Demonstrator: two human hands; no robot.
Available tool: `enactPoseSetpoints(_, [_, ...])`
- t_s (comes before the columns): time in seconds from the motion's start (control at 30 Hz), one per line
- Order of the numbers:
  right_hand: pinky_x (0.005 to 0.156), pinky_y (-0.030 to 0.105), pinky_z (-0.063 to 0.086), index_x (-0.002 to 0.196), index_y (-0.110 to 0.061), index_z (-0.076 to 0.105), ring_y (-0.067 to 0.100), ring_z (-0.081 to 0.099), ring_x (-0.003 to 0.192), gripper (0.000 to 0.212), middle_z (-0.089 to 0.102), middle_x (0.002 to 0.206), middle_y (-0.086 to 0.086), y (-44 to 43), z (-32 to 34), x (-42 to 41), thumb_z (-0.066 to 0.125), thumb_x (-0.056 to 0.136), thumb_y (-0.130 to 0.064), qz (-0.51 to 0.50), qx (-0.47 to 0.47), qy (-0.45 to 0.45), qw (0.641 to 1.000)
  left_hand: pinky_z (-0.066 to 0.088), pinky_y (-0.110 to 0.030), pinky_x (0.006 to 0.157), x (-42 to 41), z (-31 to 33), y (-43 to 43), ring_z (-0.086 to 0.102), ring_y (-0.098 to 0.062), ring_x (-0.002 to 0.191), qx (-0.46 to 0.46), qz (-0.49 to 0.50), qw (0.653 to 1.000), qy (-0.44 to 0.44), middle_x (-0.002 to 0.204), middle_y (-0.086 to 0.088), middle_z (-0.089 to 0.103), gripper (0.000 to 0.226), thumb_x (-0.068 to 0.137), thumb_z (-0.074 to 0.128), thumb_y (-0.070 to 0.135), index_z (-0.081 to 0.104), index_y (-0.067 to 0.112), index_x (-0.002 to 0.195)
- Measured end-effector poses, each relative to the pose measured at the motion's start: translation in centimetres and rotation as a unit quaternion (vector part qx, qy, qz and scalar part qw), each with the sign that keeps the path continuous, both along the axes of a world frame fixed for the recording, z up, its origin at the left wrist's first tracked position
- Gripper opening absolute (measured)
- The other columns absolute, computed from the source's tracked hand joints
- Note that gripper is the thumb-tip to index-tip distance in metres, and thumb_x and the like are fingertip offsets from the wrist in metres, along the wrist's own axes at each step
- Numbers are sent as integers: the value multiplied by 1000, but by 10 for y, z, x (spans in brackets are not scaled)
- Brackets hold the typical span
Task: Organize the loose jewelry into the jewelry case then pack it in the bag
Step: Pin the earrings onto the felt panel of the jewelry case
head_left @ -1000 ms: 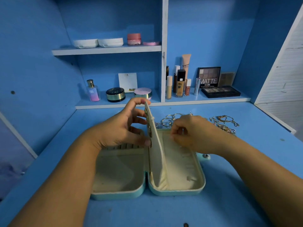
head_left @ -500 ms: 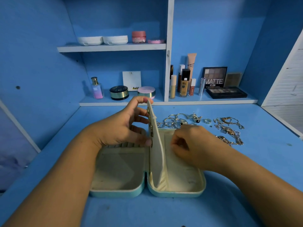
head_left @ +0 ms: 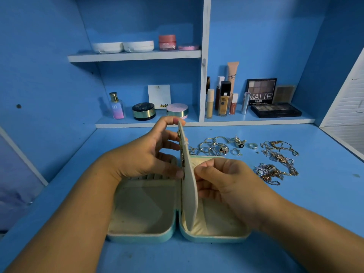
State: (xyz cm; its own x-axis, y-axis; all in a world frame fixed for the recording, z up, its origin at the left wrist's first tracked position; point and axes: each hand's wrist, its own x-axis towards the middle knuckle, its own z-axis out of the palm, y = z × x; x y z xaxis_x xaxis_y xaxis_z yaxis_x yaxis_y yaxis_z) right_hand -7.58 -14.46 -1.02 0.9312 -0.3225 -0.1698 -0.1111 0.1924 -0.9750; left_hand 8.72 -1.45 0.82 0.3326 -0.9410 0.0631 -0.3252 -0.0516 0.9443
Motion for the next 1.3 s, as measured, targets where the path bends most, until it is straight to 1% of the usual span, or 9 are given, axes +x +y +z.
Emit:
enactPoseSetpoints(0.1, [75, 34, 52, 75, -2, 63, 22, 62, 71, 18, 66, 81, 22, 3, -1, 0, 57, 91, -7, -6, 21, 0, 1000, 53, -23, 74, 0, -1, -1, 58, -5, 103, 0, 2, 1000, -3, 125, -13, 47, 90, 67, 76, -14, 34, 40, 126])
enactPoseSetpoints(0.23, [71, 30, 53, 77, -2, 63, 16, 63, 65, 17, 66, 78, 16, 5, -3, 1, 56, 91, -9, -2, 27, -2, 1000, 54, -25, 76, 1, -3, 0, 57, -7, 108, -2, 4, 1000, -3, 124, -11, 48, 89, 63, 77, -4, 35, 43, 125])
enactPoseSetpoints(0.43, [81, 39, 53, 83, 2, 64, 23, 63, 74, 17, 66, 87, 23, 4, -6, 2, 56, 92, -10, 5, 35, -10, 999, 53, -23, 76, -1, 0, 0, 57, -5, 106, -2, 8, 1000, -9, 124, -13, 48, 89, 61, 79, 1, 33, 39, 127])
enactPoseSetpoints(0.7, [69, 28, 55, 88, 4, 65, 19, 64, 70, 21, 68, 87, 23, 4, -12, 3, 56, 93, -14, 6, 3, -7, 1000, 54, -25, 75, 3, -3, 0, 58, -7, 107, 0, 0, 1000, -8, 123, -11, 49, 90, 66, 79, -10, 35, 42, 126])
enactPoseSetpoints(0.8, [60, 20, 54, 89, 6, 65, 13, 63, 64, 22, 69, 78, 15, 4, -12, 2, 56, 93, -14, 7, -26, -12, 1000, 54, -25, 76, 3, -4, 0, 58, -6, 105, -3, 2, 1000, -11, 120, -9, 50, 89, 67, 77, -12, 35, 41, 125])
enactPoseSetpoints(0.93, [51, 10, 43, 84, 0, 65, 2, 57, 51, 18, 67, 64, 4, 3, -13, 2, 57, 92, -13, -6, -119, -35, 992, 55, -27, 77, 3, -4, -1, 58, -8, 108, -1, 4, 1000, -13, 121, -9, 49, 90, 67, 78, -10, 35, 43, 125])
enactPoseSetpoints(1.07, [54, 10, 44, 83, -3, 66, 2, 59, 56, 18, 71, 72, 12, 3, -14, 5, 59, 92, -17, 2, -177, -43, 983, 55, -29, 79, 3, -5, -1, 58, -11, 112, -2, 3, 1000, -15, 121, -7, 50, 88, 66, 79, -5, 36, 45, 125])
enactPoseSetpoints(1.17, [57, 10, 45, 84, -7, 67, 2, 62, 60, 17, 73, 77, 9, 2, -15, 5, 59, 91, -19, 7, -222, -52, 974, 55, -28, 79, 3, -6, -1, 57, -11, 112, -4, 5, 1000, -18, 120, -6, 50, 90, 67, 80, -8, 35, 43, 126])
enactPoseSetpoints(1.3, [62, 12, 49, 84, -10, 68, 8, 67, 67, 15, 73, 79, 7, -2, -15, 5, 59, 91, -20, 15, -244, -63, 968, 54, -29, 78, 3, -6, -1, 57, -11, 112, -9, 6, 1000, -13, 120, -4, 51, 87, 62, 81, 2, 40, 52, 120])
